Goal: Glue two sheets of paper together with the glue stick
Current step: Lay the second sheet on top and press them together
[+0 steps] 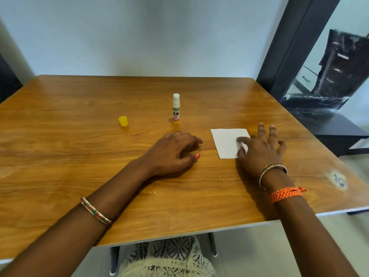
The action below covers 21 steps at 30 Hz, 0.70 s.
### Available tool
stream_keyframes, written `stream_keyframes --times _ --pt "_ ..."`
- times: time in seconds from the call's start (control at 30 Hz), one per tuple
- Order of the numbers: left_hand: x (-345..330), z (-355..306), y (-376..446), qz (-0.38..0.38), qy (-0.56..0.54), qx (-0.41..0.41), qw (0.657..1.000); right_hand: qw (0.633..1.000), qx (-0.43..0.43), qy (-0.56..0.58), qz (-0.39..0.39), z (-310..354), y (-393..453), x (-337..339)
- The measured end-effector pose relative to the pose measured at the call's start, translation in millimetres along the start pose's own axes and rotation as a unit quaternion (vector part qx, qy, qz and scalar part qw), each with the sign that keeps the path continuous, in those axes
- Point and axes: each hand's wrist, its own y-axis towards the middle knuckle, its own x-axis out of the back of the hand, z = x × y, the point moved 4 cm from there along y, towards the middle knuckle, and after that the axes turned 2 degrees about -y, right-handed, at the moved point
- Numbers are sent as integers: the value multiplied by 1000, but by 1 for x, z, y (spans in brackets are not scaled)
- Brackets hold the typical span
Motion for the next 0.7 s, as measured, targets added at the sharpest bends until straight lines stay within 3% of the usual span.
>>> stream_keyframes --times 0.13,0.33,0.43,0.57,0.7 --pt "-1 6 -4 19 -25 4 999 1000 4 7 15 -1 1 2" --pt "7 11 -7 0 -168 59 984 999 -3 0 39 6 1 2" --pt "17 16 -7 -78 -265 93 956 999 -7 49 -17 16 1 10" --pt "37 32 -10 -256 -353 133 890 970 43 205 -125 54 7 21" --pt "52 47 -13 -359 -337 184 851 936 50 340 -78 106 34 9"
